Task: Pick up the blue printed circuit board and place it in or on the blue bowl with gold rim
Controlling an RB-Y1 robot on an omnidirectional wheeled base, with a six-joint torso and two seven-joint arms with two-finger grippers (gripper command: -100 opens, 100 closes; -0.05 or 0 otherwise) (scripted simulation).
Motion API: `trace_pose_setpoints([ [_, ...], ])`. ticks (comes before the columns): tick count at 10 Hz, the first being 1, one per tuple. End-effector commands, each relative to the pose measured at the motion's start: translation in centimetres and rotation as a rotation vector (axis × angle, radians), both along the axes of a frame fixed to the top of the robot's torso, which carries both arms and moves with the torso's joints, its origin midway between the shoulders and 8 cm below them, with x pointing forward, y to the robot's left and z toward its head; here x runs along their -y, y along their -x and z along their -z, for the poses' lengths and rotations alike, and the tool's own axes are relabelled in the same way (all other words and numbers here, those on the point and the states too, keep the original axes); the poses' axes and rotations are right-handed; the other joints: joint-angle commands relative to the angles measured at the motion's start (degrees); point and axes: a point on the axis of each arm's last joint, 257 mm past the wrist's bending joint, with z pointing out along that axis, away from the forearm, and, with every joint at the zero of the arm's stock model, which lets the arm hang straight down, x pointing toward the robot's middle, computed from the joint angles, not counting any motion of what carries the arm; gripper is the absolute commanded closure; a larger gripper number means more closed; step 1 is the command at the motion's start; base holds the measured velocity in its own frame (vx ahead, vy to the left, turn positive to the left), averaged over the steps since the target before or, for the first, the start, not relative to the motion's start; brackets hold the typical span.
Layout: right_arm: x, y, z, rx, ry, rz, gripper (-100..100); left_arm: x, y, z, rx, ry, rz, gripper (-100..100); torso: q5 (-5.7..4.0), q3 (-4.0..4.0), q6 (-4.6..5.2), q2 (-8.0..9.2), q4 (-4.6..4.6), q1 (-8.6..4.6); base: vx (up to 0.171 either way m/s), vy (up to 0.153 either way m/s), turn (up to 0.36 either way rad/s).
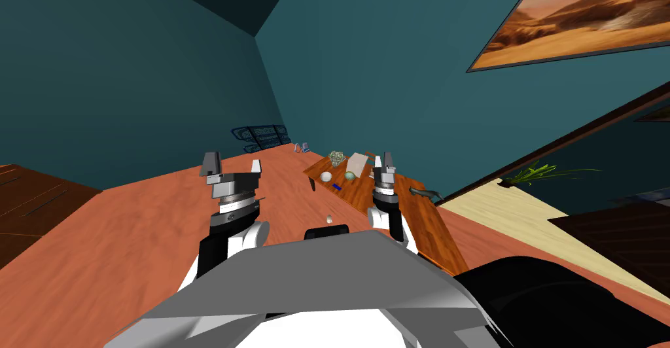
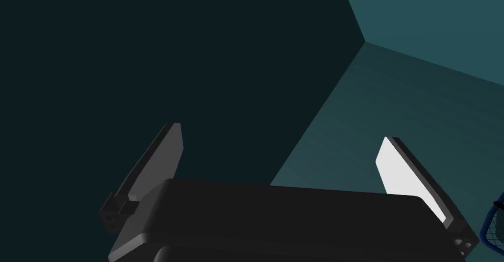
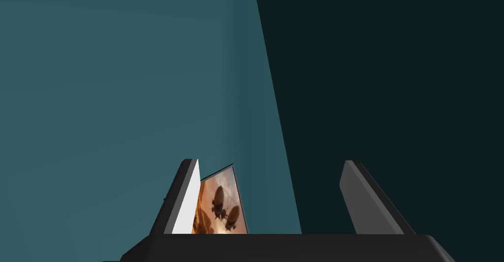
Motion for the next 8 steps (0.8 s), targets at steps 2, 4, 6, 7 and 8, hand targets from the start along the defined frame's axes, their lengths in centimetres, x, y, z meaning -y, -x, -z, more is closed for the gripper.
trace_pose_setpoints([
  [2,-0.8,-0.9,2.2,-0.060,0.050,-0.043,-100,0.0,0.0,0.0,0.000,0.000,0.000,0,0.01,-0.01,-0.02,-0.02,-0.01,0.07,0.014,0.035,0.112],
  [4,-1.3,-1.7,4.9,-0.126,0.084,-0.076,-100,0.0,0.0,0.0,0.000,0.000,0.000,0,0.04,-0.06,-0.02,-0.11,-0.03,0.16,0.035,0.055,0.128],
  [6,-1.6,-2.5,8.4,-0.213,0.124,-0.110,-100,0.0,0.0,0.0,0.000,0.000,0.000,0,0.05,-0.11,-0.02,-0.19,-0.04,0.20,0.058,0.059,0.159],
  [7,-1.7,-2.8,10.5,-0.265,0.147,-0.128,-100,0.0,0.0,0.0,0.000,0.000,0.000,0,0.04,-0.14,-0.01,-0.24,-0.06,0.21,0.066,0.063,0.194],
  [8,-1.9,-2.9,12.5,-0.314,0.171,-0.146,-100,0.0,0.0,0.0,0.000,0.000,0.000,0,0.05,-0.14,-0.01,-0.24,-0.06,0.22,0.081,0.063,0.242],
])
